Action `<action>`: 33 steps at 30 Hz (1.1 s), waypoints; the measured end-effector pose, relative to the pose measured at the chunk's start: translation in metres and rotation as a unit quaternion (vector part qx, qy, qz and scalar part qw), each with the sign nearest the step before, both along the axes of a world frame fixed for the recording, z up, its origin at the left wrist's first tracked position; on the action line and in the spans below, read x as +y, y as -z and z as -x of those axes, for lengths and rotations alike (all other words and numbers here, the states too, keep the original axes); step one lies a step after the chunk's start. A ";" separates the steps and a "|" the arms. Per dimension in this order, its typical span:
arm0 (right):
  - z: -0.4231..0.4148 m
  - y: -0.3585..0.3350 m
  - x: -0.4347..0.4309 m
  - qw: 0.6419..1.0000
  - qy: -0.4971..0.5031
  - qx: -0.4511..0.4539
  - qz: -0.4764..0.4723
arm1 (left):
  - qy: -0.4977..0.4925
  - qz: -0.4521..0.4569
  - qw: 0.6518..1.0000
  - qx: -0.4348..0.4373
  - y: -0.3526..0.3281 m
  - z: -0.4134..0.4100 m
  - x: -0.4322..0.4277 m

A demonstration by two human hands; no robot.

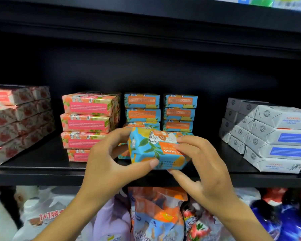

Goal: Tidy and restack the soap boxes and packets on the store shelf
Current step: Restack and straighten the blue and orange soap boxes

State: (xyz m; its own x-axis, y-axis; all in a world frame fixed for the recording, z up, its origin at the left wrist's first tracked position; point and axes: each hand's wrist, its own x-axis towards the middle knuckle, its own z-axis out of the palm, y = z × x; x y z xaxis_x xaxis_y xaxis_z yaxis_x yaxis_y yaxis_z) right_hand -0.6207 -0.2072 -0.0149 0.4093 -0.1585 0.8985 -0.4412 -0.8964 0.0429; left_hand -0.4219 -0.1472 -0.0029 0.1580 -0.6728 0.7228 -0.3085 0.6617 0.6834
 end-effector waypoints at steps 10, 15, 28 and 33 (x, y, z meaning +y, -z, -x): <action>0.011 0.030 -0.017 0.976 0.119 0.099 -0.154 | -0.165 0.075 0.983 0.023 -0.009 0.011 -0.016; 0.011 0.031 -0.015 0.977 0.121 0.098 -0.145 | -0.232 0.056 0.971 0.002 -0.002 0.018 -0.030; 0.013 0.032 -0.012 0.977 0.130 0.101 -0.137 | -0.380 0.159 0.873 -0.260 -0.001 0.004 -0.048; 0.012 0.032 -0.011 0.977 0.132 0.103 -0.130 | -0.399 0.143 0.868 -0.258 -0.001 0.000 -0.051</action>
